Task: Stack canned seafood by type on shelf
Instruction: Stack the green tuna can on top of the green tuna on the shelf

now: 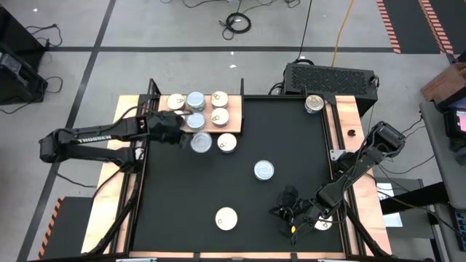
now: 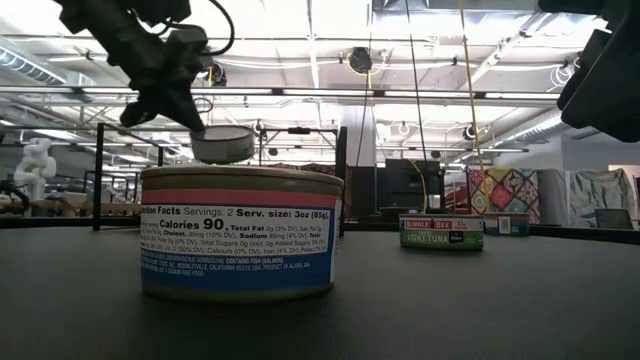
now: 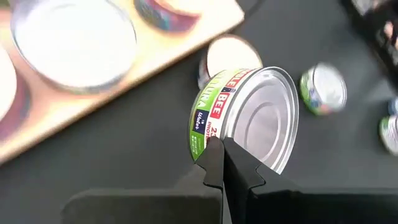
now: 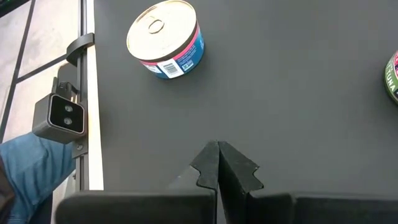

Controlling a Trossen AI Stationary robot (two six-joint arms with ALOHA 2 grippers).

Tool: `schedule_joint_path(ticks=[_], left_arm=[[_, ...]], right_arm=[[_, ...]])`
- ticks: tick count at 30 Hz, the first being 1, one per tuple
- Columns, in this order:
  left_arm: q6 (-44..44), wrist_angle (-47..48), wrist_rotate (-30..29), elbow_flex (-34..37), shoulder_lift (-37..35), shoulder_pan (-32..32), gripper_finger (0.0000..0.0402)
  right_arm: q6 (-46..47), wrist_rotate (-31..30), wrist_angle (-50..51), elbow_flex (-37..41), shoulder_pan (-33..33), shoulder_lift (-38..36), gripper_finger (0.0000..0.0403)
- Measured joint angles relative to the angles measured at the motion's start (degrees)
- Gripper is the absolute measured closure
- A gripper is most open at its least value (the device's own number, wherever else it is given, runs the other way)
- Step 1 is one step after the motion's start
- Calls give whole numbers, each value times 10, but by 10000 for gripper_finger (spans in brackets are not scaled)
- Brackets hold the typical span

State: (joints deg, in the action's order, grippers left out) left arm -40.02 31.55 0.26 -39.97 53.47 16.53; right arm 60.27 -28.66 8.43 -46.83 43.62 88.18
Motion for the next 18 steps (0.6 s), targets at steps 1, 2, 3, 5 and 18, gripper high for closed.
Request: schedule_joint_path(ticks=[1,2,3,5,18], left_arm=[[2,-9,-1,0,0,9,401],[4,-16,-1,0,0,18,401],[8,-20,-1,0,0,29,402],[15,-30,-1,0,0,51,402],[52,-30,13,-1,26,195,402]], right_arm=[[0,0,0,0,0,0,403],[0,0,0,0,0,0,403],[0,0,0,0,0,0,403],[0,0,0,0,0,0,403],[0,0,0,0,0,0,403]])
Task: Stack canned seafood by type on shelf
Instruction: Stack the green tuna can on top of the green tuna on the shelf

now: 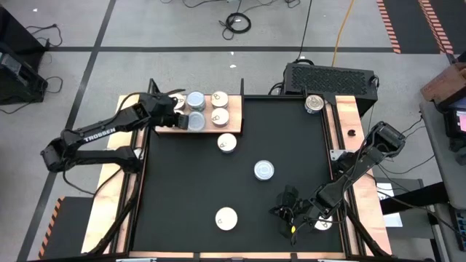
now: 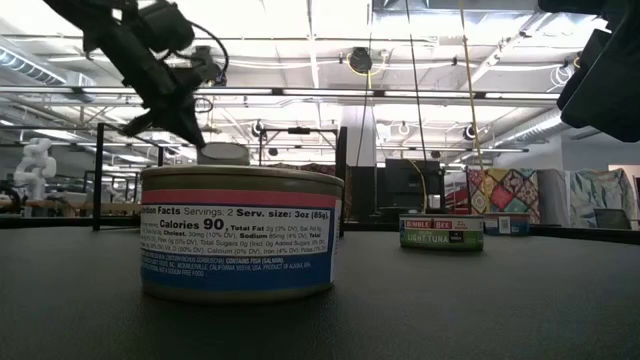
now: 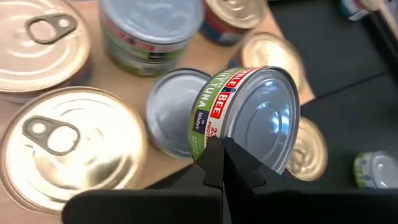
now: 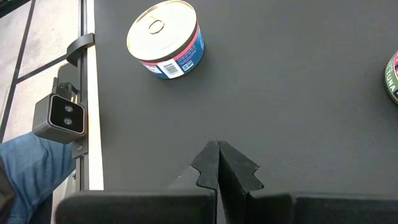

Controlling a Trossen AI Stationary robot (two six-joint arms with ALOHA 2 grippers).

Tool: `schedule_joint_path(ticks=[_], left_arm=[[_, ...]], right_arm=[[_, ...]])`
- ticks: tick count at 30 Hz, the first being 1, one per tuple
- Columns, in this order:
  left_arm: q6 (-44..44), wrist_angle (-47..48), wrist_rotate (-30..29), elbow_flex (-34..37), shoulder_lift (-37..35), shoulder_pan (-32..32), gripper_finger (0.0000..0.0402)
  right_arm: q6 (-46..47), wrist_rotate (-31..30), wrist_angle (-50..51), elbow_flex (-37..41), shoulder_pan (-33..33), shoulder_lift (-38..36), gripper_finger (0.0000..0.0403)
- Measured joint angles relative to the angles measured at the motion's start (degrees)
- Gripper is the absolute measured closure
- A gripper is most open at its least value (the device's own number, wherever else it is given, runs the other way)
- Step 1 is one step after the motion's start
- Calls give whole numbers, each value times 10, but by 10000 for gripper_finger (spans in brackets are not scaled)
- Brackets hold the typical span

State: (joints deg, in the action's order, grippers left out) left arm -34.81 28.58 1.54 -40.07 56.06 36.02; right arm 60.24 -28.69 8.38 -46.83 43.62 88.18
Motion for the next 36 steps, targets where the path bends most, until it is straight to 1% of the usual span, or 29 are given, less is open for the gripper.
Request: schedule_joint_path(ticks=[4,10,16,23,36], left_arm=[[13,-4,14,0,28,29,402],[32,-47,31,0,57,50,402],[38,-48,38,0,60,69,402],[42,-57,85,0,60,87,402],[67,-57,89,0,60,118,402]], right_arm=[[0,0,0,0,0,0,403],[0,0,0,0,0,0,403],[0,0,0,0,0,0,403],[0,0,0,0,0,0,403],[0,0,1,0,0,0,403]])
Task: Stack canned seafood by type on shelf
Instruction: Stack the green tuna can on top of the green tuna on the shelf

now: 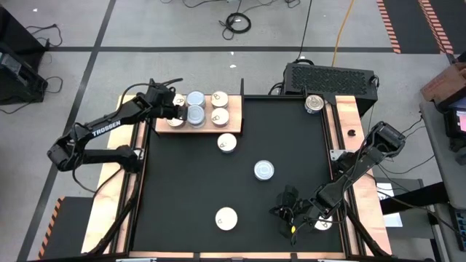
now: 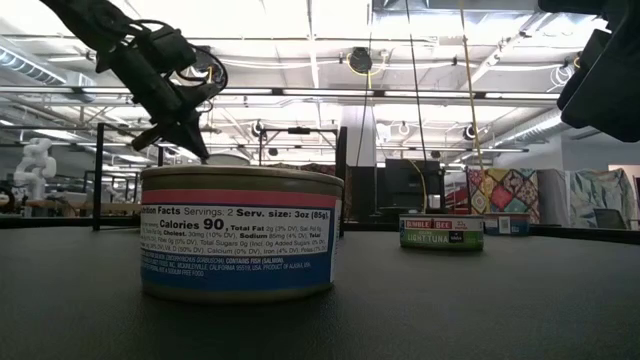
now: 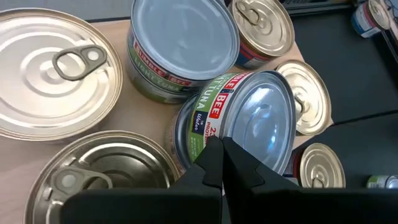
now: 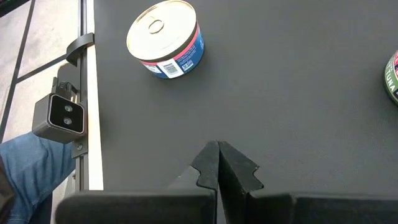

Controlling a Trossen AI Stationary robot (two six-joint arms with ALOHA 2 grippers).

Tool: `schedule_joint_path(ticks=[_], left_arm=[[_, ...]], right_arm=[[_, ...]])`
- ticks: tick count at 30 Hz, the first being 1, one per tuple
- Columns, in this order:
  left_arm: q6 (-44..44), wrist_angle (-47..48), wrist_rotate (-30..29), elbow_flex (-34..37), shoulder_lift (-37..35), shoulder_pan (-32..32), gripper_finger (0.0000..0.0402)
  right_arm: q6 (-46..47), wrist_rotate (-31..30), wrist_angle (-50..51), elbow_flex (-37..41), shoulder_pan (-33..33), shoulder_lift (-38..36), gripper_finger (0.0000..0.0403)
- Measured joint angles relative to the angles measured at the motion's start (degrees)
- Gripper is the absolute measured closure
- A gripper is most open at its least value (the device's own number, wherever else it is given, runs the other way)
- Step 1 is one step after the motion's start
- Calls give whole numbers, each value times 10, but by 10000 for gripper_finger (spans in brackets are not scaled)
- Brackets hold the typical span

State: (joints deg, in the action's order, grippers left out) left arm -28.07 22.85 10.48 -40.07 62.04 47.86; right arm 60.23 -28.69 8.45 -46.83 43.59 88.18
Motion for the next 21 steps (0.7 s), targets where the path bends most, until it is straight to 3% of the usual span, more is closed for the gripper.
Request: schedule_joint_path(ticks=[15,21], left_arm=[[5,4,0,0,0,-3,400],[4,2,0,-1,0,-3,372]], right_arm=[[0,0,0,0,0,0,403],[1,0,0,0,0,0,403]])
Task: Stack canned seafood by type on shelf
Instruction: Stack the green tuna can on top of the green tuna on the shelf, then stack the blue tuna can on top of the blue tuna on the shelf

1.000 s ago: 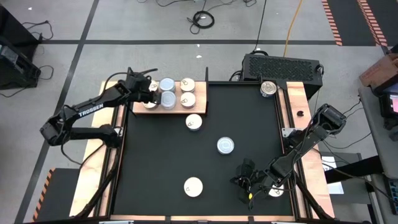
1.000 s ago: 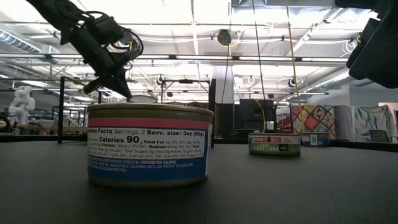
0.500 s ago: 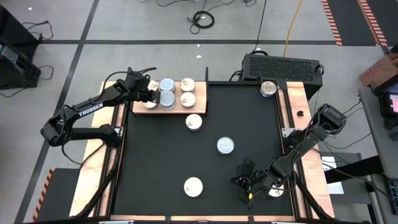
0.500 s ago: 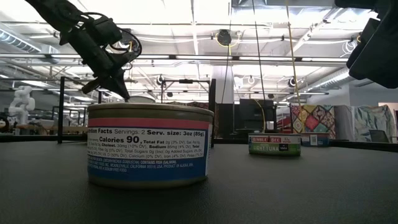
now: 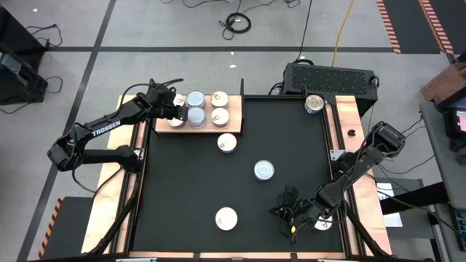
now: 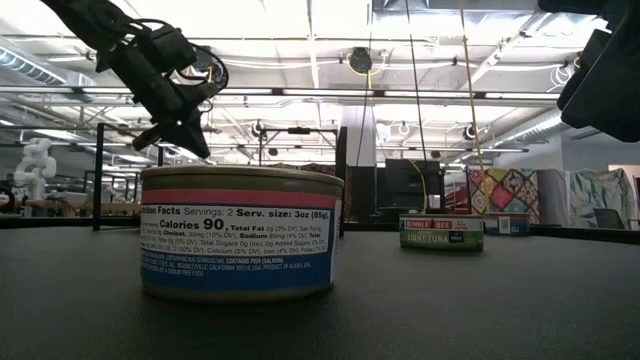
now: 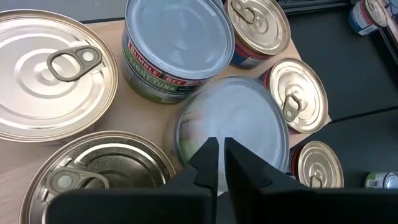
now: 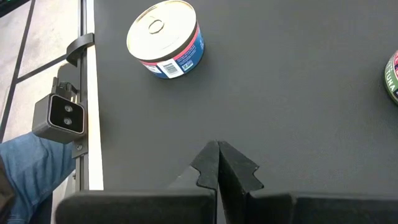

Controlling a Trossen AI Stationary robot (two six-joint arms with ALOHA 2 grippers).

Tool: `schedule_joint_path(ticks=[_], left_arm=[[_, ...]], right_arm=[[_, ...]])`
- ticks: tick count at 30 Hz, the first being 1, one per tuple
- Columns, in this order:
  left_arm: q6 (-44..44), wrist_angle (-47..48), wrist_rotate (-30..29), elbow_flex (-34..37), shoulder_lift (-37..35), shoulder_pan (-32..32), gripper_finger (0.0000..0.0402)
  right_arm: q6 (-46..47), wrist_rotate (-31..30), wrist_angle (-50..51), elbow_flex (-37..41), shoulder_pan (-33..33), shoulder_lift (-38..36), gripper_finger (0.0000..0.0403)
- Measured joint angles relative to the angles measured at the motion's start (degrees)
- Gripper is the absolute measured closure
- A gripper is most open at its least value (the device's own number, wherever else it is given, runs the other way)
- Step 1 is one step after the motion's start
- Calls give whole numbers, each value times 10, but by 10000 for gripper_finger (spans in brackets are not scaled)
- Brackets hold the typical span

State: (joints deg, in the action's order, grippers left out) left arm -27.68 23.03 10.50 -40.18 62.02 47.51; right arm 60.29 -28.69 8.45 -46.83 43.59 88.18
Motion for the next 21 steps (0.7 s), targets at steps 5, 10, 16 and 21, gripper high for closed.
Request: schedule_joint_path(ticks=[5,10,16,21], left_arm=[[1,0,0,0,0,0,350],[32,3,0,-4,0,0,341],[46,1,39,-31,-20,-16,341],[47,0,34,-46,-60,-64,341]], right_arm=[[1,0,0,0,0,0,403],[1,0,0,0,0,0,403],[1,0,0,0,0,0,403],[1,0,0,0,0,0,403]])
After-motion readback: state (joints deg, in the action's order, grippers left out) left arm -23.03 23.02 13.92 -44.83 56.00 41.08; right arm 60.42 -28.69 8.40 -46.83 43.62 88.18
